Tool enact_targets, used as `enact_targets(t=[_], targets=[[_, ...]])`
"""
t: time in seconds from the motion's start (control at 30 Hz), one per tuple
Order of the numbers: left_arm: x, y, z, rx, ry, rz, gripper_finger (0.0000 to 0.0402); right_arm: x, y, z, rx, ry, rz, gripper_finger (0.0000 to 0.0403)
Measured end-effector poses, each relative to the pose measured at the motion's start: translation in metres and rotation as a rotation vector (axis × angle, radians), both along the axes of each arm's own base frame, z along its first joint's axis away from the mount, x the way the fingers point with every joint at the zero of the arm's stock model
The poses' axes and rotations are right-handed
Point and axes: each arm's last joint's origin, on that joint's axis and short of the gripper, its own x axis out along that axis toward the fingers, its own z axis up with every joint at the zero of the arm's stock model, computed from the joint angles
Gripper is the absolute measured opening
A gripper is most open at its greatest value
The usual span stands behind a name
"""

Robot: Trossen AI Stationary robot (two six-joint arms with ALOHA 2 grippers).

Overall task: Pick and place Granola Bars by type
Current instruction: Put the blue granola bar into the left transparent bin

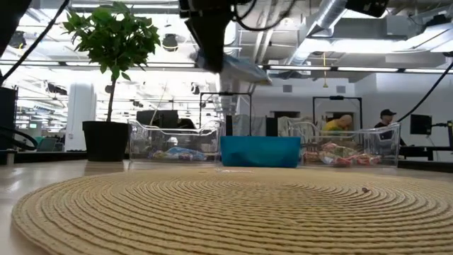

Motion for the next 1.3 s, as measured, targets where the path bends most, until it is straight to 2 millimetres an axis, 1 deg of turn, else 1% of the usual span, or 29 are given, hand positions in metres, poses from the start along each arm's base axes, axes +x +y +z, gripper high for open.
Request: enact_targets(t=[0.13,0.27,0.33,0.4,0.5,0.67,0.77,0.87,0.93,1.03,1.1,1.17,1.3], targets=[[-0.014,0.034,0.037,0.064,-0.026,0.085,0.0066,-0.01,-0.004,0.008,-0.025,-0.049,-0.032,0.0169],[-0.035,0.067,0.075,0.082,-0.137,0.163,0.0066,-0.017,-0.007,0.013,-0.042,-0.087,-0.057,0.0169],[-0.048,0.083,0.09,0.074,-0.198,0.203,0.0066,-0.018,-0.008,0.014,-0.051,-0.1,-0.069,0.0169],[-0.058,0.1,0.1,0.057,-0.262,0.234,0.0066,-0.018,-0.009,0.014,-0.071,-0.105,-0.089,0.0169],[-0.073,0.126,0.097,0.015,-0.315,0.286,0.0066,-0.013,-0.011,0.012,-0.155,-0.112,-0.163,0.0169],[-0.093,0.166,0.08,-0.108,-0.437,0.383,0.0066,0.002,-0.016,0.011,-0.379,-0.193,-0.387,0.0169],[-0.104,0.189,0.067,-0.109,-0.486,0.462,0.0066,0.011,-0.026,0.01,-0.487,-0.205,-0.508,0.0169],[-0.111,0.213,0.053,-0.124,-0.495,0.537,0.0066,0.019,-0.041,0.005,-0.539,-0.165,-0.572,0.0169],[-0.115,0.23,0.044,-0.159,-0.5,0.573,0.0066,0.024,-0.05,0.003,-0.562,-0.14,-0.577,0.0169],[-0.118,0.254,0.033,-0.17,-0.531,0.616,0.0066,0.034,-0.062,0.0,-0.581,-0.113,-0.514,0.0169],[-0.121,0.267,0.03,-0.168,-0.557,0.647,0.0066,0.037,-0.069,-0.002,-0.572,-0.1,-0.473,0.0169],[-0.126,0.283,0.029,-0.194,-0.599,0.674,0.0066,0.04,-0.076,0.0,-0.547,-0.121,-0.458,0.0169],[-0.136,0.306,0.016,-0.29,-0.572,0.726,0.0066,0.041,-0.088,0.003,-0.518,-0.146,-0.458,0.0169]])
